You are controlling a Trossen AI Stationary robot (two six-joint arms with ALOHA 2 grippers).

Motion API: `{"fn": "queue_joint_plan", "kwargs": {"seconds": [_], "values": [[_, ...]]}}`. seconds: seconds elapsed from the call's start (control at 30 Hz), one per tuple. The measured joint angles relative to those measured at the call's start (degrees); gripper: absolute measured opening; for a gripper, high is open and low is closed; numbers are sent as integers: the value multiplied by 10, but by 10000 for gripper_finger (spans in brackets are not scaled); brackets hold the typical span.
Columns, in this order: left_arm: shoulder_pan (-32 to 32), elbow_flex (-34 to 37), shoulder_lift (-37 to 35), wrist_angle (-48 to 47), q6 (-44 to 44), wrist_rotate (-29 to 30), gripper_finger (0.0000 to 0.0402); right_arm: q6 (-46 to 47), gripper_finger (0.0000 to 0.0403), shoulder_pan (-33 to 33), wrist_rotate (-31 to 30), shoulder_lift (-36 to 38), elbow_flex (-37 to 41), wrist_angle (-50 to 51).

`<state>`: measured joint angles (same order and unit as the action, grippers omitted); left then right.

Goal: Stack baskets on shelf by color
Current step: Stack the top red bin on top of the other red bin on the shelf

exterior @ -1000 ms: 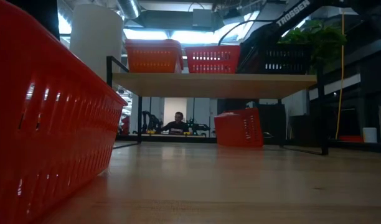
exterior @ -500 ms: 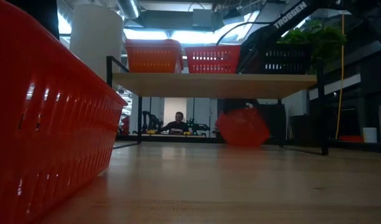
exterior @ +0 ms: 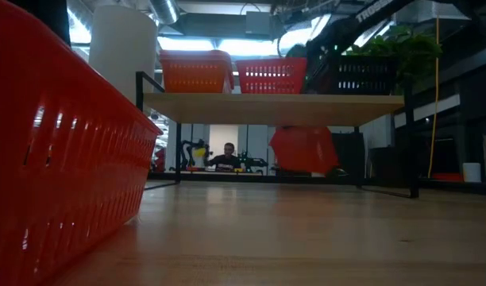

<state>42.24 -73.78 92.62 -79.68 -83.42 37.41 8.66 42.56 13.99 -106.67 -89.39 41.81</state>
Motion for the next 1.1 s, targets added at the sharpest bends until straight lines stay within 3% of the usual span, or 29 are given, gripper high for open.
{"fn": "queue_joint_plan", "kwargs": {"seconds": [0.23,0.37,0.57,0.7,1.0,1.1], "values": [[0,0,0,2,0,0,119,-20,2,-12,-68,43,-78,0],[0,0,0,2,5,0,119,-77,2,-21,-71,50,-156,-4],[0,0,0,4,56,14,119,-270,2,-57,-61,50,-273,37],[-1,0,0,12,60,21,119,-433,2,-98,-26,50,-328,131],[-1,0,0,22,61,21,119,-652,1,-215,-25,49,-356,320],[-1,0,0,26,61,21,119,-696,1,-256,-71,49,-356,349]]}}
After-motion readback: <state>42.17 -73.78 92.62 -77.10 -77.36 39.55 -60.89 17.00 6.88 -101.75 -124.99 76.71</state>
